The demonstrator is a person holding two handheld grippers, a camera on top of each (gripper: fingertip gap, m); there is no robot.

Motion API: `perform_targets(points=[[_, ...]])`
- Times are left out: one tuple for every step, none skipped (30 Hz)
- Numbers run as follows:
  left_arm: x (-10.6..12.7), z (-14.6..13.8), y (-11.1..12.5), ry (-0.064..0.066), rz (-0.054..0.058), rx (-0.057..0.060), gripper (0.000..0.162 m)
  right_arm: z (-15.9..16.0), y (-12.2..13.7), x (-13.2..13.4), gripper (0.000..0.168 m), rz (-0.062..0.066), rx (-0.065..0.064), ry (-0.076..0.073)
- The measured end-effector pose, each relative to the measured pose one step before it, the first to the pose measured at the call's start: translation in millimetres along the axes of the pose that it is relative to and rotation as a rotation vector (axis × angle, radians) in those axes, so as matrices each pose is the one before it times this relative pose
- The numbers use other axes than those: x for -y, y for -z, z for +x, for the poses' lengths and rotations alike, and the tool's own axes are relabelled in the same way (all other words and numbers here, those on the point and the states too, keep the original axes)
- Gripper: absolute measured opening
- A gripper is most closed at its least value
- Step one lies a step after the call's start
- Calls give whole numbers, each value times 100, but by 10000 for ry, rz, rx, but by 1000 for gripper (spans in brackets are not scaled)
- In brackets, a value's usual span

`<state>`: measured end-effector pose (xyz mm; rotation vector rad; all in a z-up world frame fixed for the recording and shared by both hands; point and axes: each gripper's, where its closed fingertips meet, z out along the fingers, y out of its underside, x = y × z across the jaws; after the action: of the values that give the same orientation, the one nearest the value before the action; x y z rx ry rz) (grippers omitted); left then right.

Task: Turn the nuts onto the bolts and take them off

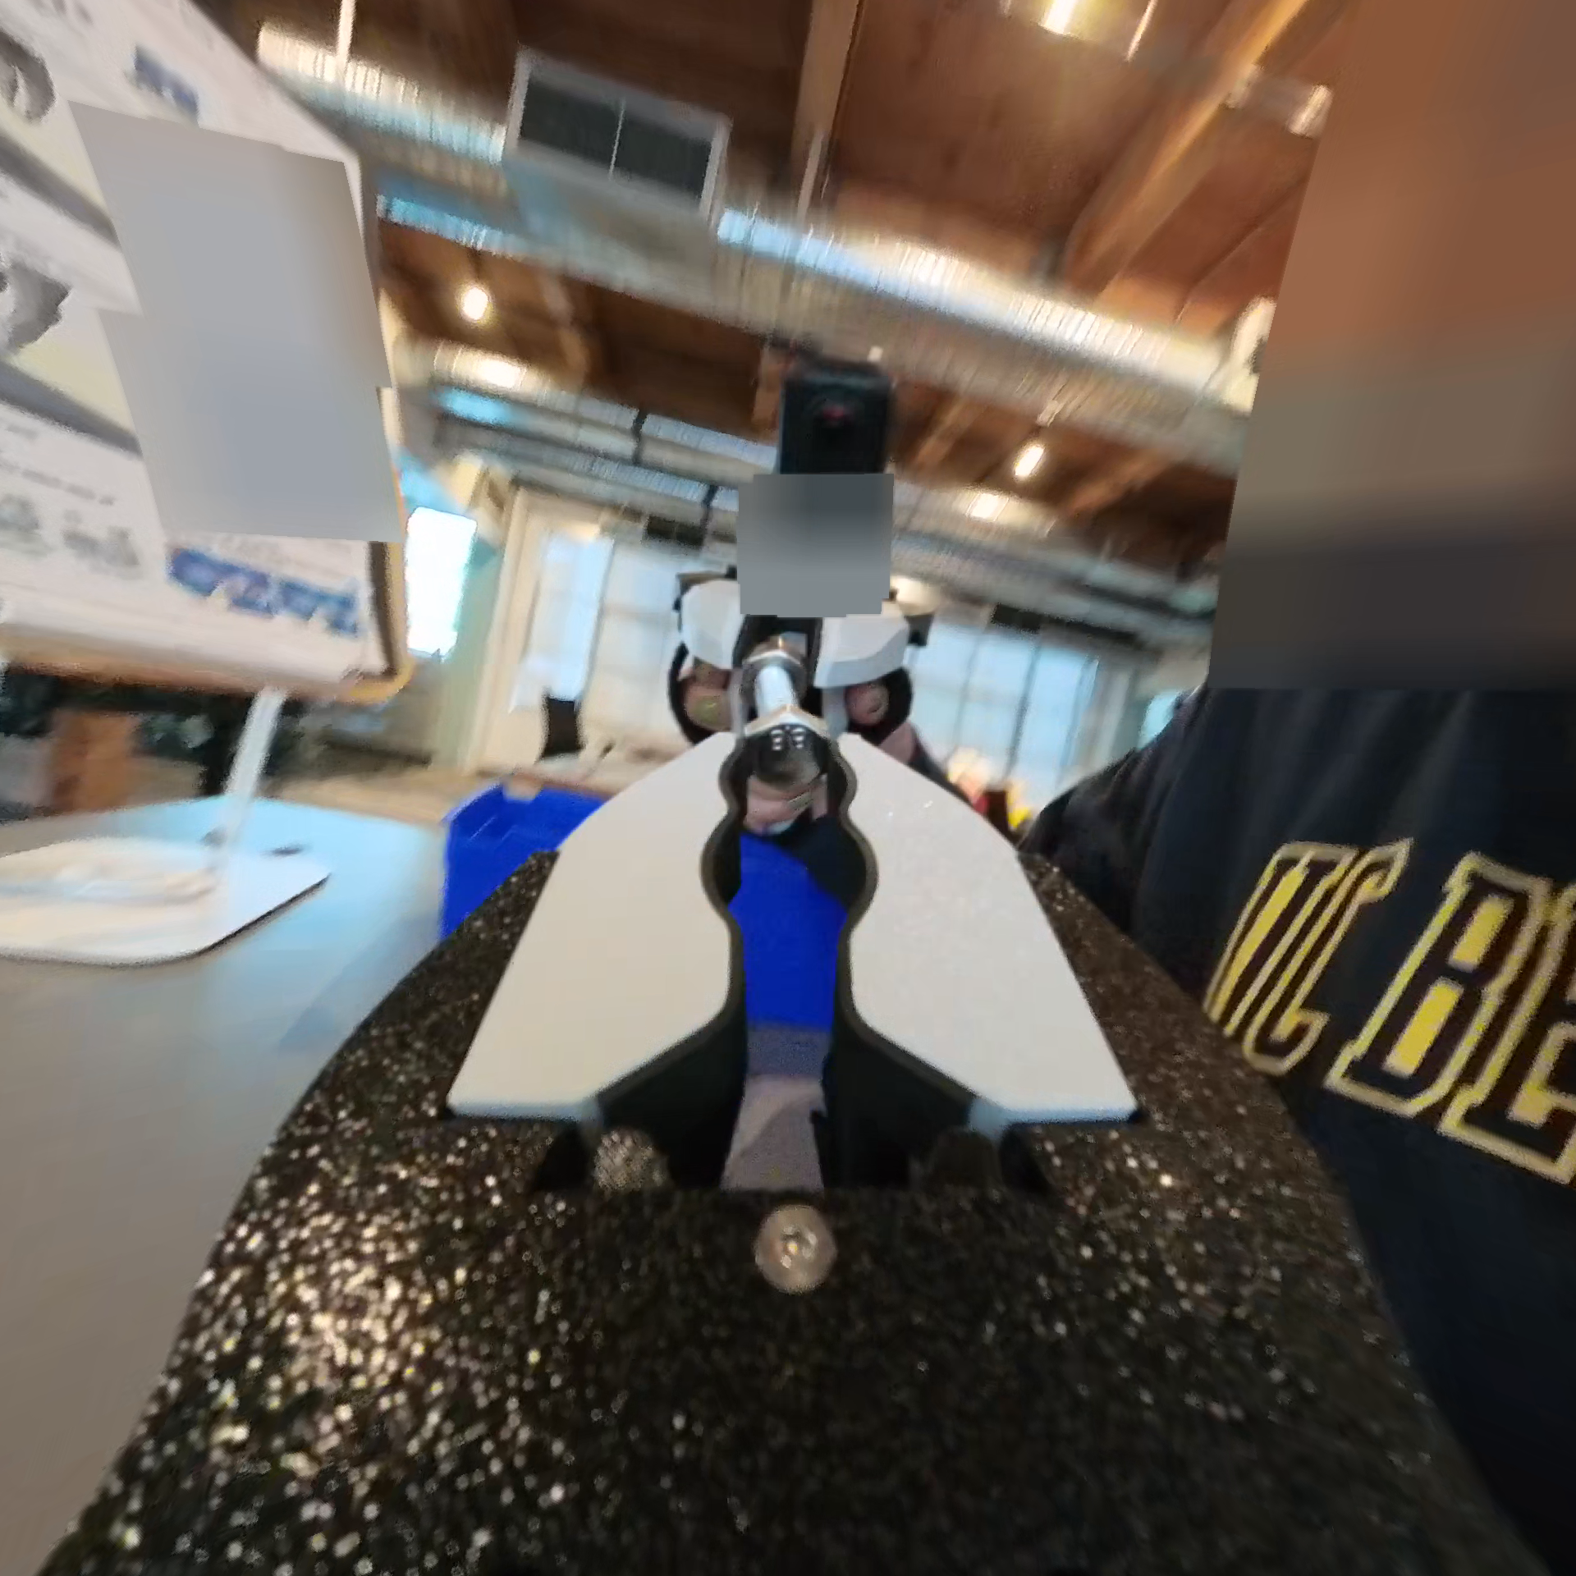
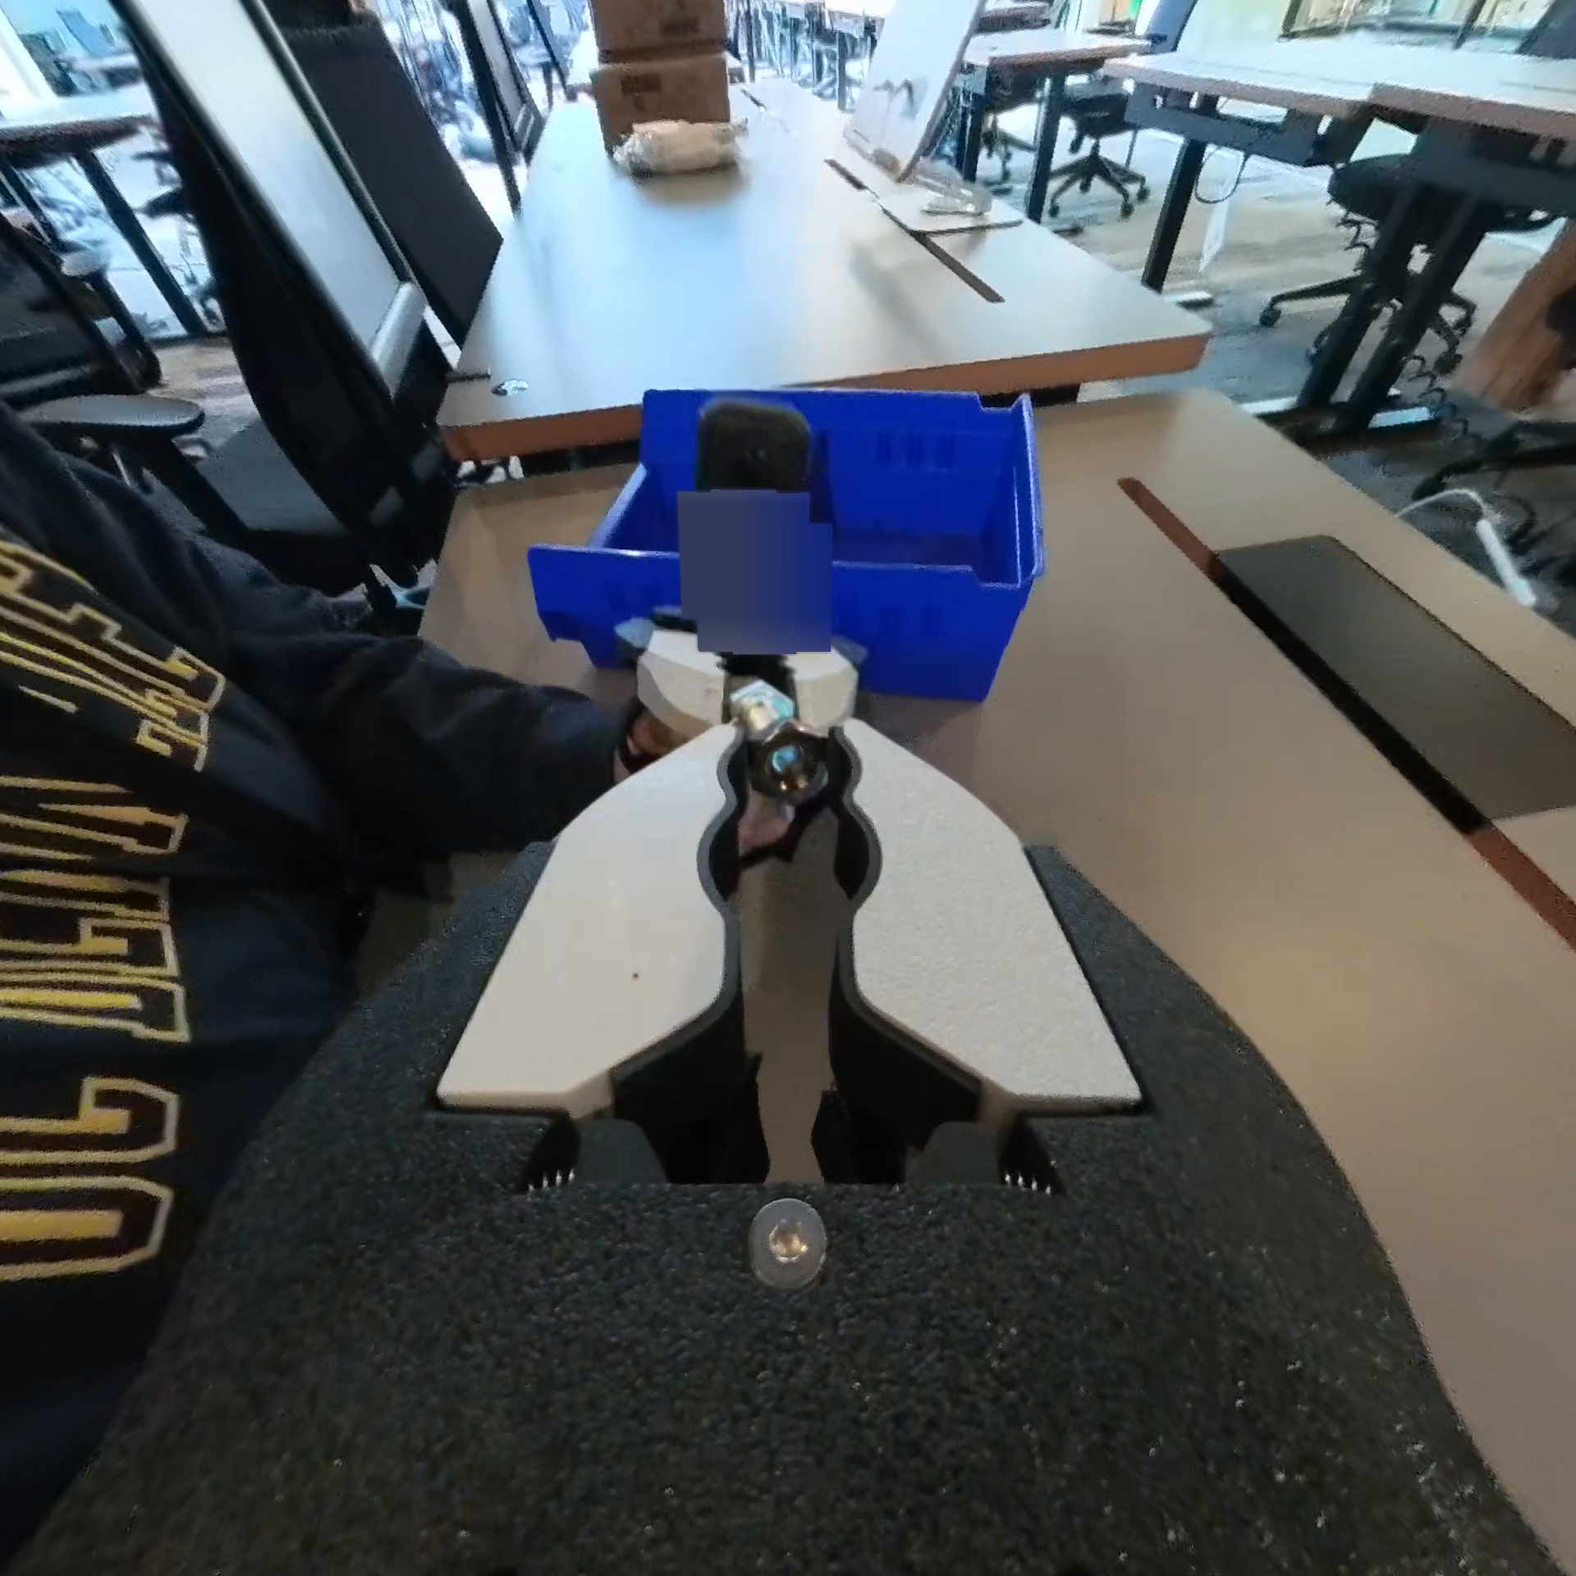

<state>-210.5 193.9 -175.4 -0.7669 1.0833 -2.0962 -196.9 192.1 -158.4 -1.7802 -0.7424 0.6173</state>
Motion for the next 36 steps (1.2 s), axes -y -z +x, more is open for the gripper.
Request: perform_targets(points=[[-382, 25, 97, -345, -436, 228, 17, -164, 41, -551, 18, 5, -3, -73], [-506, -29, 88, -337, -483, 283, 16, -3, 79, -636, 18, -33, -35, -132], [-604, -83, 56, -280, -513, 267, 16, 118, -32, -701, 18, -64, -60, -140], [-550, 30, 35, -220, -404, 118, 16, -15, 4, -682, 18, 29, 95, -111], [-411, 87, 32, -92, -226, 6, 16, -75, 14, -425, 17, 233, 155, -146], [-234, 130, 48, 60, -56, -91, 16, -97, -29, -340, 17, 317, 219, -136], [-130, 130, 72, 215, 22, -175, 16, -209, -1, -217, 17, 364, 278, -141], [-134, -2, 79, 196, 28, -104, 16, -63, -50, -127, 17, 324, 190, -279], [-156, -111, 97, 51, 15, 3, 16, 27, -161, -183, 17, 165, 82, -348], [-228, -92, 56, -57, -37, 32, 16, 183, -105, -167, 17, 115, 69, -354], [-149, -83, -3, -88, -19, 77, 16, 391, 266, -419, 17, 168, 4, -443], [-53, -77, -8, -146, 11, 110, 16, 201, 7, -7, 17, 202, 4, -659], [-2, -39, 7, -175, 11, 111, 16, 96, -31, 40, 17, 259, 82, -806], [0, -108, 13, -166, -6, 160, 16, 213, 1, 14, 17, 252, -5, -970], [-28, -70, 22, -121, -12, 97, 16, 113, -58, 27, 17, 250, 53, -959], [23, 47, 15, 5, 56, -12, 16, -5, -3, -10, 17, 196, 162, -605], [28, 65, -25, 115, 71, -62, 16, -76, 24, 6, 17, 104, 142, -280], [24, 57, -36, 147, 80, -72, 16, -51, 54, 16, 17, 32, 79, 69], [16, 41, -31, 142, 80, -64, 16, -94, 49, 0, 17, -21, 20, 289], [11, 20, -11, 115, 66, -48, 16, -27, 25, 7, 17, -53, -50, 252], [32, 54, 8, 87, 66, -59, 16, -97, -14, 12, 17, -65, -9, 245], [109, 38, 27, 82, 97, -50, 16, -85, -45, -3, 18, -65, -28, 243], [139, 10, 48, 73, 104, -25, 16, -62, -27, 9, 21, -67, -61, 222], [163, -17, 68, 59, 113, -17, 16, -157, -42, -99, 21, -138, -1, 220], [125, 3, 79, 65, 91, -33, 16, -144, -73, -57, 22, -102, -2, 186], [155, 8, 89, 64, 107, -36, 16, -138, -66, -28, 22, -56, -6, 186], [158, -23, 79, 60, 109, -18, 16, -118, -74, -38, 22, -59, 4, 149], [111, -24, 90, 52, 76, -19, 16, -177, -62, -52, 22, -58, 52, 141], [63, -26, 62, 45, 40, -17, 16, -109, -38, -15, 23, -47, 4, 125], [41, -43, 59, 10, 19, 10, 16, -132, 7, -22, 22, -52, 21, 151], [27, -55, 52, -25, -3, 33, 16, -88, 53, 12, 22, -33, -11, 129], [42, -53, 65, -39, -9, 35, 16, 16, 73, 23, 21, -8, -60, 119], [24, -106, 71, -21, -33, 66, 16, 129, 78, -19, 21, -19, -110, 109], [-20, -204, 76, -18, -56, 133, 16, 257, 90, -105, 21, -51, -159, 78], [-73, -271, 70, -33, -92, 188, 16, 416, 77, -230, 21, -93, -219, 48], [-142, -241, 57, -81, -135, 199, 16, 560, 50, -310, 22, -112, -291, 69]])
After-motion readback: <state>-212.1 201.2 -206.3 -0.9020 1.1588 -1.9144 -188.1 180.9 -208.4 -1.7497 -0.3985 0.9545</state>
